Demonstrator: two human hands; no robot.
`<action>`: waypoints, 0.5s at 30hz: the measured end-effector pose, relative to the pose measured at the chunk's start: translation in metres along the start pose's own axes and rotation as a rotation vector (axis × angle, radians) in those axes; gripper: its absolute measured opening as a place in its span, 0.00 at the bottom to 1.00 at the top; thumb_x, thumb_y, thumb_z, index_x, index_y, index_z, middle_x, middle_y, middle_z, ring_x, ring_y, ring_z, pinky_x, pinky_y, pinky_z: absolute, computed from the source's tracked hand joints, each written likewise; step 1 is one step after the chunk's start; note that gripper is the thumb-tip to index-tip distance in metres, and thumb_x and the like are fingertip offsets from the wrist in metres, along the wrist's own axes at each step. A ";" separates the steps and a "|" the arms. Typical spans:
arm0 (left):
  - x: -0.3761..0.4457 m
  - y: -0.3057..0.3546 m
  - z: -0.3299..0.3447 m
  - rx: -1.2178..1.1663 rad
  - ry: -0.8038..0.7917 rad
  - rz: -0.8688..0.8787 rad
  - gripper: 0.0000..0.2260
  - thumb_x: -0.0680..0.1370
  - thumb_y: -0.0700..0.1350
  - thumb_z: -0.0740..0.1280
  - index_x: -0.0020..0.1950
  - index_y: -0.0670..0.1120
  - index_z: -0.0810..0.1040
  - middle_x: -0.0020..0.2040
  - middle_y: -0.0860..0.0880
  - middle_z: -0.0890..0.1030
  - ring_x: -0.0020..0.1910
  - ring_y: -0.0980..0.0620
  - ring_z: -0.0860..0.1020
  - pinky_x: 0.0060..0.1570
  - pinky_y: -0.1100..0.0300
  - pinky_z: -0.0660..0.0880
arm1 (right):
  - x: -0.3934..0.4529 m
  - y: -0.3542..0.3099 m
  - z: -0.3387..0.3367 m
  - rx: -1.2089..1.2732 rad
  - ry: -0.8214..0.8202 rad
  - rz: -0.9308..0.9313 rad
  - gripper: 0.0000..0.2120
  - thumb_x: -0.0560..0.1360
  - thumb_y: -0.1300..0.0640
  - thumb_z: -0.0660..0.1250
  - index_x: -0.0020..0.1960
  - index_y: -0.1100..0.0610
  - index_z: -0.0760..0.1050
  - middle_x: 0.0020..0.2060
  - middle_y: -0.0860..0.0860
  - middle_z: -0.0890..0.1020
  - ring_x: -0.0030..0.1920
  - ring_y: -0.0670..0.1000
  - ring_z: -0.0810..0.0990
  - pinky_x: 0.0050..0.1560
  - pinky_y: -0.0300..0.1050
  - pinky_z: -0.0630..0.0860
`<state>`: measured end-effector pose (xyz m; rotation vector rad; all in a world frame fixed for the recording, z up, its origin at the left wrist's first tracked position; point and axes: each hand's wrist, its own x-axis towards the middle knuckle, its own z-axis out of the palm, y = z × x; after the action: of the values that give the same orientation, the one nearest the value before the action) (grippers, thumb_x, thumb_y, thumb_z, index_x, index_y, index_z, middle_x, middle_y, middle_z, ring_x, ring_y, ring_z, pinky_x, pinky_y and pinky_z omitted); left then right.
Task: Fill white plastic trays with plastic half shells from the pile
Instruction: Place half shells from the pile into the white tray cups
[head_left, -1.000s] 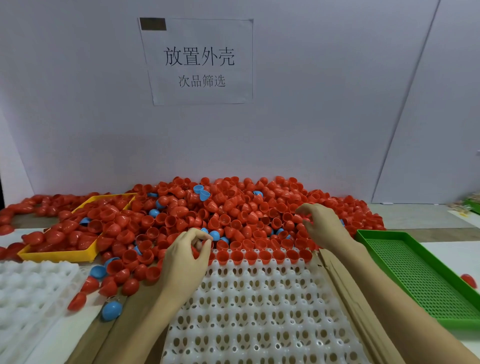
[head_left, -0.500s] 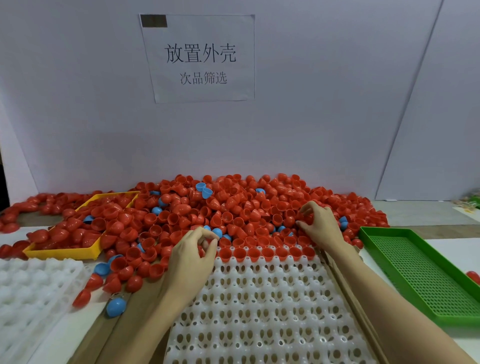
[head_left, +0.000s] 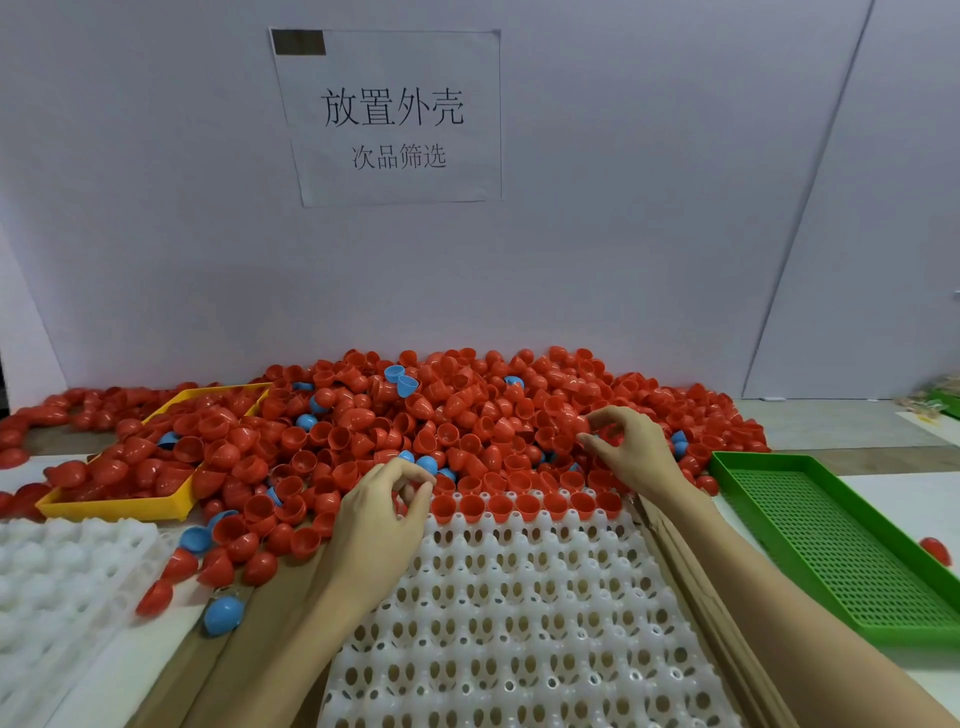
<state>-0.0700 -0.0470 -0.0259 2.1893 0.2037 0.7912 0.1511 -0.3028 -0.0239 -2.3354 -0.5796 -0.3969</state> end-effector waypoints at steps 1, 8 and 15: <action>0.000 0.000 0.000 -0.006 -0.002 0.004 0.07 0.80 0.40 0.71 0.46 0.51 0.81 0.39 0.53 0.79 0.41 0.57 0.77 0.41 0.73 0.71 | -0.002 -0.004 -0.003 0.037 0.011 -0.005 0.13 0.77 0.54 0.76 0.60 0.56 0.83 0.51 0.45 0.83 0.50 0.44 0.80 0.55 0.41 0.78; -0.004 0.013 0.000 -0.141 -0.100 0.083 0.08 0.80 0.43 0.72 0.53 0.57 0.81 0.45 0.57 0.82 0.47 0.56 0.81 0.44 0.65 0.78 | -0.038 -0.049 -0.016 0.281 0.016 -0.088 0.16 0.76 0.56 0.77 0.60 0.43 0.80 0.49 0.39 0.84 0.52 0.37 0.83 0.53 0.35 0.80; -0.009 0.027 -0.001 -0.326 -0.351 0.216 0.19 0.80 0.48 0.73 0.70 0.60 0.75 0.73 0.62 0.70 0.67 0.57 0.76 0.56 0.60 0.80 | -0.074 -0.072 -0.002 0.342 -0.106 -0.201 0.18 0.75 0.58 0.76 0.61 0.41 0.82 0.50 0.34 0.85 0.55 0.40 0.84 0.51 0.43 0.83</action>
<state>-0.0803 -0.0681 -0.0099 2.0145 -0.3215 0.4987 0.0512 -0.2785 -0.0141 -1.9856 -0.8659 -0.2434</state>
